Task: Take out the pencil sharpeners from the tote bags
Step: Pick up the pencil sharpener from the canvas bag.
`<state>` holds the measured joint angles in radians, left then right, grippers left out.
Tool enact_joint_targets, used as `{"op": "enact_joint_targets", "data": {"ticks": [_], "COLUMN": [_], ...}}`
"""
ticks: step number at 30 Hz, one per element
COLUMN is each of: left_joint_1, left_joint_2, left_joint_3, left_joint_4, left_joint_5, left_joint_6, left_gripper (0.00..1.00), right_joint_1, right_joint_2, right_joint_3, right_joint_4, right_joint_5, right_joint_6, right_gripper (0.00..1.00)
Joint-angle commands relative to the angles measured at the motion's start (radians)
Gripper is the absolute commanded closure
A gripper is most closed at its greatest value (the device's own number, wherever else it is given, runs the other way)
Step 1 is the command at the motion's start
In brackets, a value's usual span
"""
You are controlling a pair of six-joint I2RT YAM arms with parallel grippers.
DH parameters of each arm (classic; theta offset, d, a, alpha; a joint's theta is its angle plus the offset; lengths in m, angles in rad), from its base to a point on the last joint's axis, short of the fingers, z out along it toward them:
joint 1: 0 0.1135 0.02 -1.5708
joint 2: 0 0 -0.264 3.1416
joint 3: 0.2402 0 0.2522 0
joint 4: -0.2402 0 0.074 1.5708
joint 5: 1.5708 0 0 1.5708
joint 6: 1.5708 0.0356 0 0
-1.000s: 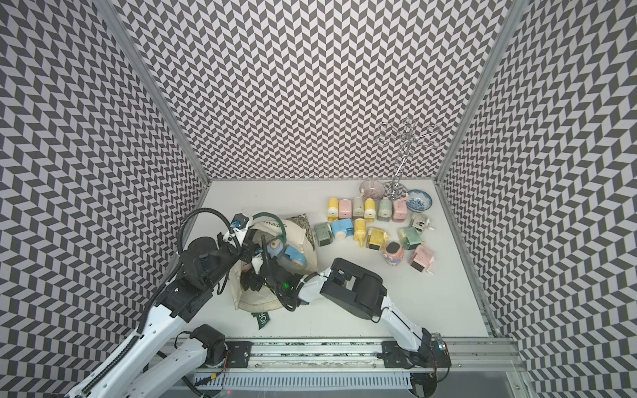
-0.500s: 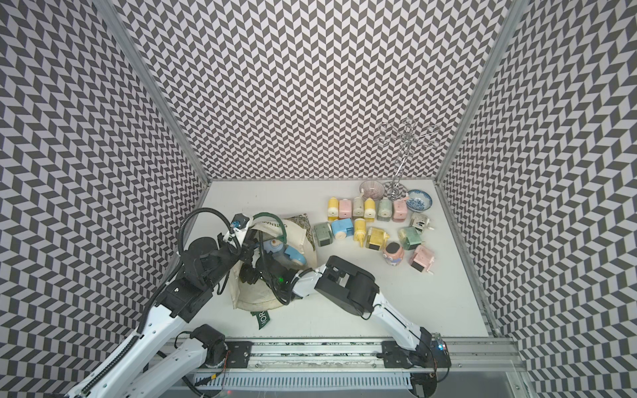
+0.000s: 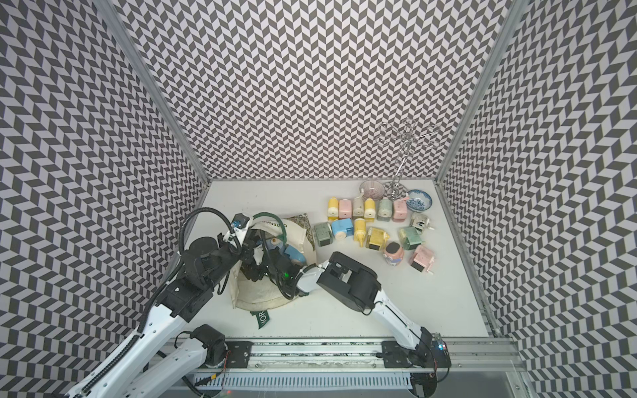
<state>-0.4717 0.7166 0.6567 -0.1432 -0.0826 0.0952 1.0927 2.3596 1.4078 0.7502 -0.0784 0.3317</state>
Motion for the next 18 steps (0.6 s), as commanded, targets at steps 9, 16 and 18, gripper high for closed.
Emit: {"op": "enact_joint_targets", "data": {"ticks": [9, 16, 18], "left_joint_1": [-0.012, -0.013, -0.013], "left_joint_2": [-0.005, 0.002, 0.007], "left_joint_3": [0.069, 0.069, 0.069], "left_joint_4": [0.092, 0.088, 0.086], "left_joint_5": [0.012, 0.005, 0.003], "left_joint_6": [-0.011, -0.011, -0.013], "left_gripper": [1.00, 1.00, 1.00], "right_joint_1": [0.007, 0.014, 0.014], "right_joint_2": [-0.217, -0.364, -0.404], "right_joint_3": [-0.228, -0.350, -0.391], "right_joint_4": [-0.017, -0.097, -0.104], "right_joint_5": [-0.103, -0.093, -0.092], "right_joint_6": [-0.044, -0.065, -0.074], "right_gripper": [0.57, 0.58, 0.58]}}
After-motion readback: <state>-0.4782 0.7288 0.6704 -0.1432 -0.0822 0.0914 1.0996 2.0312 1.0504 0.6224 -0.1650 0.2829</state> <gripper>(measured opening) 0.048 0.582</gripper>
